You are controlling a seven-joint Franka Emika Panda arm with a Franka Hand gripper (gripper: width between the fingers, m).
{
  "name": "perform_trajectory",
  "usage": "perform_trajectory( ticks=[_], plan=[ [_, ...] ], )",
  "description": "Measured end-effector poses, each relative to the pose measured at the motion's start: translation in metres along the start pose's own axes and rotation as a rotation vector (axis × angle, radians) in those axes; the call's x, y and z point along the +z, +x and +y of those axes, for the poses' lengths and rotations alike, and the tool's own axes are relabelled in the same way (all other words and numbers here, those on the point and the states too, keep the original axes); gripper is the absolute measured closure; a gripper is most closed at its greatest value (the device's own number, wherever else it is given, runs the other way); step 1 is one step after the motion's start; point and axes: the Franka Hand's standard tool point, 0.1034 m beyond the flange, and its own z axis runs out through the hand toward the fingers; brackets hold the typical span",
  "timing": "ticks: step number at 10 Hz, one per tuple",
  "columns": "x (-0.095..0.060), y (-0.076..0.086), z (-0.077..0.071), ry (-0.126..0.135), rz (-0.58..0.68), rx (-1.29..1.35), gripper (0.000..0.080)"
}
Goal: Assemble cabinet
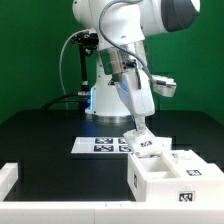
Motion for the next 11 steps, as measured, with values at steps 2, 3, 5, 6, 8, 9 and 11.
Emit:
perform_trajectory(
  ticks=[2, 3, 5, 6, 8, 9, 11],
  plan=[
    [0.0018, 0.0005, 0.0050, -0.008, 0.000, -0.002, 0.0745],
    [0.0025, 0.0017, 0.0061, -0.010, 0.001, -0.010, 0.0745],
    [0.0025, 0.0027, 0.0062, -0.011, 0.002, -0.013, 0.0745],
    [0.0017, 0.0023, 0.0044, -0.008, 0.001, -0.014, 0.0745],
    [-0.0005, 0.0021, 0.0005, -0.004, -0.002, -0.014, 0.0745],
    [-0.0008, 0.0014, 0.0002, -0.008, -0.007, -0.014, 0.0745],
    [-0.0002, 0.0014, 0.0005, -0.010, -0.008, -0.013, 0.0745]
  ],
)
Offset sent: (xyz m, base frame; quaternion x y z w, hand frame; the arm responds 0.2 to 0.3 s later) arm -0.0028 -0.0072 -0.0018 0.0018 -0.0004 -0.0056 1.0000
